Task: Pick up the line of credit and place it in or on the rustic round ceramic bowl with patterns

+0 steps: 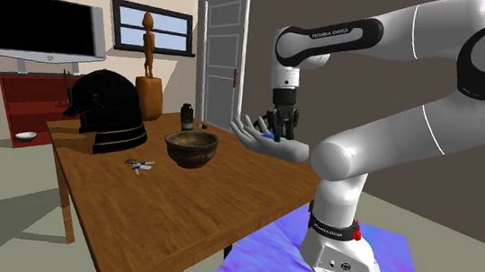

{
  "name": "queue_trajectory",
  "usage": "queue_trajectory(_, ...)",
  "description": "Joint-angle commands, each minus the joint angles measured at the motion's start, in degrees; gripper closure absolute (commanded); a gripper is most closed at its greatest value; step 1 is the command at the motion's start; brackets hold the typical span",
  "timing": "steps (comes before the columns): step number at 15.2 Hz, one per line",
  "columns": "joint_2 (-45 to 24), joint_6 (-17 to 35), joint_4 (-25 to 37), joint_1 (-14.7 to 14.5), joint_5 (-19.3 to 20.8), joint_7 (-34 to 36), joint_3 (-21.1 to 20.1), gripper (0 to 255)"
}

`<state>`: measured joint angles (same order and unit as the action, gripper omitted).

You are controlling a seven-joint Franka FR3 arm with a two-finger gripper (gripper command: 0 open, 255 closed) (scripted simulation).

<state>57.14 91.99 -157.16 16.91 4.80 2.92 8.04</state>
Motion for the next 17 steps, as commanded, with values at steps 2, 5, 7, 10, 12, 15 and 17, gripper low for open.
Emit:
queue_trajectory(2,-0.1,-2.3,2.5,-0.2,-0.3,0.1,-0.3,255)
queue_trajectory(5,-0.5,-4.5,4.9,-0.3,-0.6,0.1,-0.5,255)
queue_trajectory(7,-0.6,-5.4,6.1,-0.3,-0.7,0.1,-0.6,255)
queue_trajectory(10,-6.7,-2.3,8.9,-2.3,-3.5,2.9,-3.2,255)
queue_trajectory(12,-10.8,-0.4,11.2,-3.4,-5.1,4.6,-4.7,255)
queue_trajectory(15,-17.0,2.0,15.1,-4.8,-7.1,7.0,-6.9,255)
queue_trajectory(17,-21.2,3.3,18.1,-5.6,-8.2,8.5,-8.2,255)
